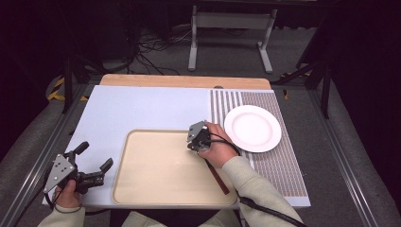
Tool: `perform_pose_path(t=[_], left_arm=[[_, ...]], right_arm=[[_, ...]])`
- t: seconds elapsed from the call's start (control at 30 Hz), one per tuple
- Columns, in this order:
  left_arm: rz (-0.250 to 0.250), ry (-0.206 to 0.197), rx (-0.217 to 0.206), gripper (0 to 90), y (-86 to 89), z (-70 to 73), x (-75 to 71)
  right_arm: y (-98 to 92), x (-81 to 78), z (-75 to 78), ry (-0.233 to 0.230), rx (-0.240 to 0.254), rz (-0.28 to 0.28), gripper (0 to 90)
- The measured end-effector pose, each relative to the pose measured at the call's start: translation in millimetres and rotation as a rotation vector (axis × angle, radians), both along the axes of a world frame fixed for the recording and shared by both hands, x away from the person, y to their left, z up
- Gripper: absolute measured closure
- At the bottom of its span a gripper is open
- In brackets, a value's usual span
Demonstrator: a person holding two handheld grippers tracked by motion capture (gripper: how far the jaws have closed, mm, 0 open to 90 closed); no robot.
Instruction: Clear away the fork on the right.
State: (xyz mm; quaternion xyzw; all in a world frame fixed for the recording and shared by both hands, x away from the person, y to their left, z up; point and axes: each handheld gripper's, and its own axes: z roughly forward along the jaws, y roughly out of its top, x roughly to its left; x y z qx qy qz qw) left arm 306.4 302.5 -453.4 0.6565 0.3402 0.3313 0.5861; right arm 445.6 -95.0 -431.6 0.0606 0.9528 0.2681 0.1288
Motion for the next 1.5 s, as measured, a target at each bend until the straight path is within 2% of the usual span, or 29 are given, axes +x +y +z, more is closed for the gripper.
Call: perform_pose_path(t=[0.2,0.7,0.83,1.5], left_arm=[[-0.001,0.001,-0.001,0.0,-0.1,-0.1,0.0],[0.002,0.001,0.0,0.0,-0.4,-0.4,0.3],[0.001,0.001,0.0,0.0,-0.4,-0.4,0.2],[0.0,0.001,-0.001,0.0,-0.7,-0.5,0.4]], right_arm=[[-4.1,1.5,0.8,-0.009,-0.024,-0.023,90.0],[-32.8,12.1,1.0,-0.013,-0.055,-0.114,90.0],[-36.9,14.0,1.1,-0.013,-0.077,-0.126,90.0],[-55.0,22.6,4.5,-0.014,-0.102,-0.199,90.0]])
